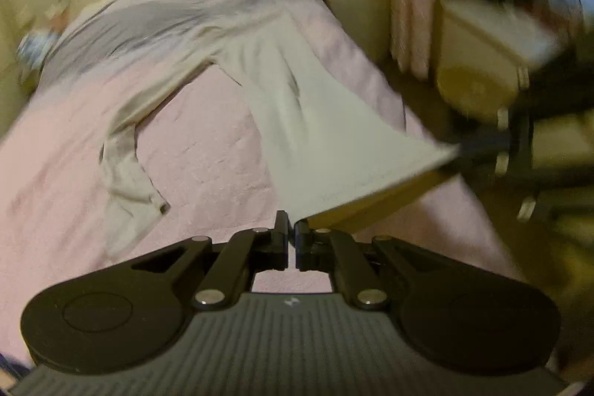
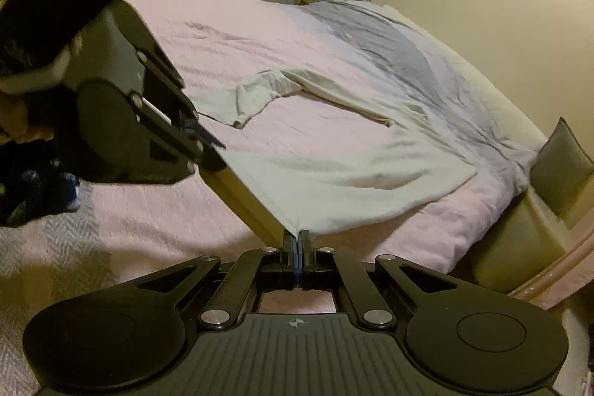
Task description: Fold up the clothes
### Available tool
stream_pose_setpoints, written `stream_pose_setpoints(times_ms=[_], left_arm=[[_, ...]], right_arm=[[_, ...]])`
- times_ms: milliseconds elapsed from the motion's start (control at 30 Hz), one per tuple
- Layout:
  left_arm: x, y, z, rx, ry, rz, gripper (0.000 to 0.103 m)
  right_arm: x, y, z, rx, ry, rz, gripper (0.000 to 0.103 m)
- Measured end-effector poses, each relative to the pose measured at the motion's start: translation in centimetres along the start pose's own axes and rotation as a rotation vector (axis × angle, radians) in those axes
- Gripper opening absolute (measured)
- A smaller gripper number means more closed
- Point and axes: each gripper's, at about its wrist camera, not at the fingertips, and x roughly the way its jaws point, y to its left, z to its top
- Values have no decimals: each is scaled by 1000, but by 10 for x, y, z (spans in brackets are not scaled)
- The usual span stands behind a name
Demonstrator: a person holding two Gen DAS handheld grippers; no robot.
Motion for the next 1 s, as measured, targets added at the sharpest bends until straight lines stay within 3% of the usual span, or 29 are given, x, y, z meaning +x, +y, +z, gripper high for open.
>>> stream_pose_setpoints(times_ms=[100, 200, 233, 267, 333, 433, 533, 600, 700, 767, 867, 933, 1000], left_arm=[[-14, -7, 3, -8, -74, 13, 2], [-31, -6, 4, -44, -174, 22, 2], [-27, -1, -2, -106, -143, 32, 2], [-16, 4, -12, -164, -73, 30, 2], [7, -1, -35, -201, 46, -11, 3], [10, -22, -50, -94, 49, -1, 2], [18, -16, -63, -129, 63, 26, 2], [34, -16, -77, -118, 119, 11, 4], [48, -32, -88, 29, 137, 17, 3], [52, -41, -90, 113, 134, 30, 4], [50, -44, -90, 134, 149, 50, 7], [43, -45, -90, 143, 189, 74, 7], [34, -46, -90, 158, 232, 99, 7]], right_arm=[[16, 2, -12, 22, 69, 39, 0], [-4, -11, 1, 55, -40, 4, 0], [-6, -11, 2, 53, -47, 3, 0], [2, -7, -3, 44, -1, 23, 0], [31, 11, -26, -26, 158, 92, 0], [25, 15, -26, -42, 142, 97, 0], [17, 23, -22, -47, 125, 112, 0], [40, 40, -41, -74, 231, 160, 0], [58, 46, -51, -67, 257, 189, 0], [63, 42, -52, -44, 275, 226, 6], [58, 30, -53, -56, 282, 274, 13], [45, 17, -46, -19, 272, 283, 44], [36, -4, -39, 35, 233, 288, 49]])
